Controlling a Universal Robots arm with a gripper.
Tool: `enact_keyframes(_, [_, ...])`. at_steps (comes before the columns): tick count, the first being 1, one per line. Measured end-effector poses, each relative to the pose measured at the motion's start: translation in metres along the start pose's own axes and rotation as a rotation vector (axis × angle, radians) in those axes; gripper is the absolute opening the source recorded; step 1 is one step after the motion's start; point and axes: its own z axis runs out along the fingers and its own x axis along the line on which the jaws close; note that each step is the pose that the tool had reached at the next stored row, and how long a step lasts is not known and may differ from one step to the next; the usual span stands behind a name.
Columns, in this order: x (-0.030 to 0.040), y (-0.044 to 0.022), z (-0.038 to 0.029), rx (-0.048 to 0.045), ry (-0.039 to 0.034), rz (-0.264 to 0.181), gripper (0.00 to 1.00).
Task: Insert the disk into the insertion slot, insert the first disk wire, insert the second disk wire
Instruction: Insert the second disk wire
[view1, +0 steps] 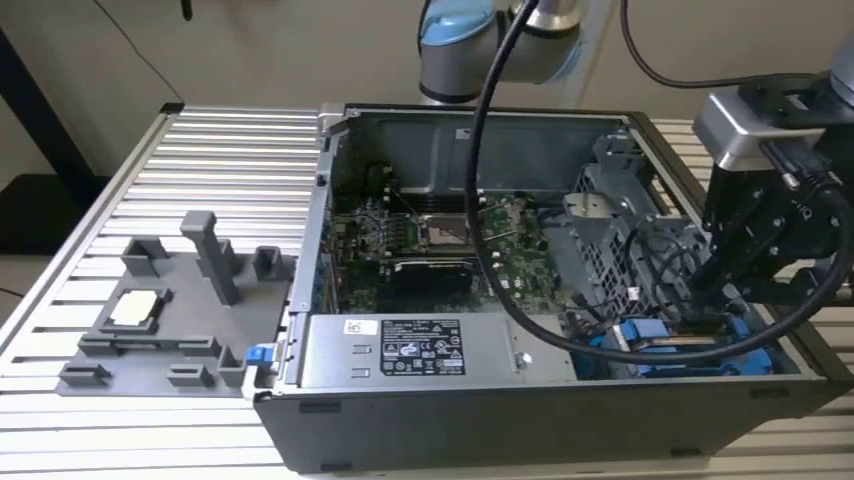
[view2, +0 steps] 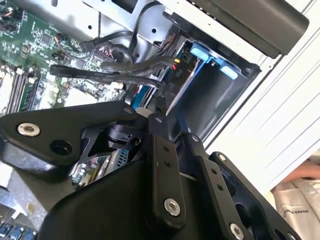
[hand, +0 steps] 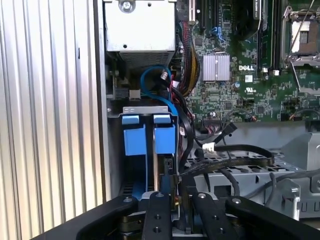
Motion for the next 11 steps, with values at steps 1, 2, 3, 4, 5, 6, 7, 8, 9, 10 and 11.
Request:
enact_keyframes(1, [-0.0002, -0.0001, -0.0029, 0.0000, 0.0007, 0.000, 0.24])
enact_keyframes(2, [-0.0004, -0.0001, -0.0059, 0.0000, 0.0010, 0.000, 0.24])
enact_keyframes(3, [-0.0006, -0.0002, -0.0089, 0.0000, 0.0011, 0.000, 0.24])
enact_keyframes(4, [-0.0008, -0.0002, -0.0112, 0.0000, 0.0013, 0.000, 0.24])
enact_keyframes(5, [-0.0008, -0.0002, -0.0119, 0.0001, 0.0013, 0.000, 0.24])
enact_keyframes(6, [-0.0008, -0.0002, -0.0118, 0.0001, 0.0011, 0.000, 0.24])
enact_keyframes(7, [-0.0008, -0.0002, -0.0118, 0.0001, 0.0010, 0.000, 0.24])
enact_keyframes(8, [-0.0008, -0.0002, -0.0119, 0.0000, 0.0011, 0.000, 0.24])
enact_keyframes(9, [-0.0009, -0.0003, -0.0121, 0.0000, 0.0012, 0.000, 0.24])
enact_keyframes(10, [-0.0009, -0.0002, -0.0121, 0.0000, 0.0012, 0.000, 0.24])
enact_keyframes(11, [-0.0009, -0.0002, -0.0121, 0.0001, 0.0012, 0.000, 0.24])
